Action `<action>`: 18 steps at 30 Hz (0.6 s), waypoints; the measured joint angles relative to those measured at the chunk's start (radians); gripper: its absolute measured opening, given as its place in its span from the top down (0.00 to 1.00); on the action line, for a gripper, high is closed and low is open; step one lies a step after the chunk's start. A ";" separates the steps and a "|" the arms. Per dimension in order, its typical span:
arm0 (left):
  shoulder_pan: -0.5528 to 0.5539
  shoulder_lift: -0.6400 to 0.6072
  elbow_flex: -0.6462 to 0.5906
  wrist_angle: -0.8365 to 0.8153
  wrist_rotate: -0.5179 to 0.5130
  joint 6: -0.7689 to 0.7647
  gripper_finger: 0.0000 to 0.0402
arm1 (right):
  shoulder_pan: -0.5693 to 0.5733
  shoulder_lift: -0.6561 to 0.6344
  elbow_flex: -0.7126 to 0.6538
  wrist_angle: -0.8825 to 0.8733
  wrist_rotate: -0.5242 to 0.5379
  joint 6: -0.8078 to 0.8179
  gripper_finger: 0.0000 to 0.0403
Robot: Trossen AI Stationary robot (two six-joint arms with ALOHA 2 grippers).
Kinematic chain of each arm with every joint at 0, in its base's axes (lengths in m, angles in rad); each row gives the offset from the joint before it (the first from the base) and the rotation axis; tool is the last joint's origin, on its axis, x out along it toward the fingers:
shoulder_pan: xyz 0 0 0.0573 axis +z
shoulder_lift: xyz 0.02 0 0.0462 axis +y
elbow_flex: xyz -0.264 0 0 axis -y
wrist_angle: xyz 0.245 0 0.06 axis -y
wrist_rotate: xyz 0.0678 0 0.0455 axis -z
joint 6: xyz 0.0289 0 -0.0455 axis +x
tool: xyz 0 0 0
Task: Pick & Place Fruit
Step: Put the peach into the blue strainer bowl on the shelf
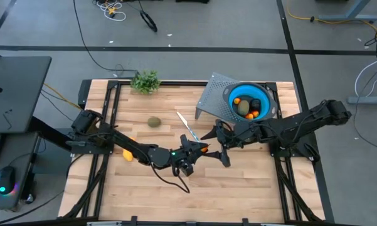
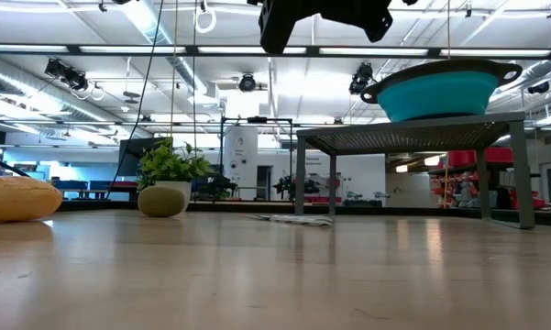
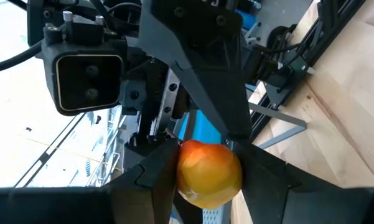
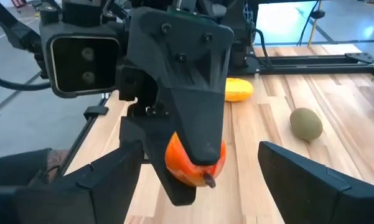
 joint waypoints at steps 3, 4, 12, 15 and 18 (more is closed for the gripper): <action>0.000 0.000 0.000 0.000 -0.005 0.000 0.59 | 0.000 -0.001 0.000 0.006 0.001 0.001 0.19; 0.000 0.000 0.000 0.000 -0.005 -0.001 0.59 | 0.000 -0.001 0.000 0.006 0.000 -0.001 0.19; 0.000 0.000 0.000 -0.002 -0.009 -0.042 0.59 | 0.000 -0.001 0.000 0.020 -0.001 0.003 0.31; 0.000 0.000 0.000 -0.002 -0.009 -0.043 0.59 | 0.000 -0.001 0.000 0.015 -0.002 0.010 0.37; 0.000 0.000 0.000 -0.001 -0.009 -0.027 0.59 | 0.000 -0.001 0.000 0.004 -0.002 0.010 0.43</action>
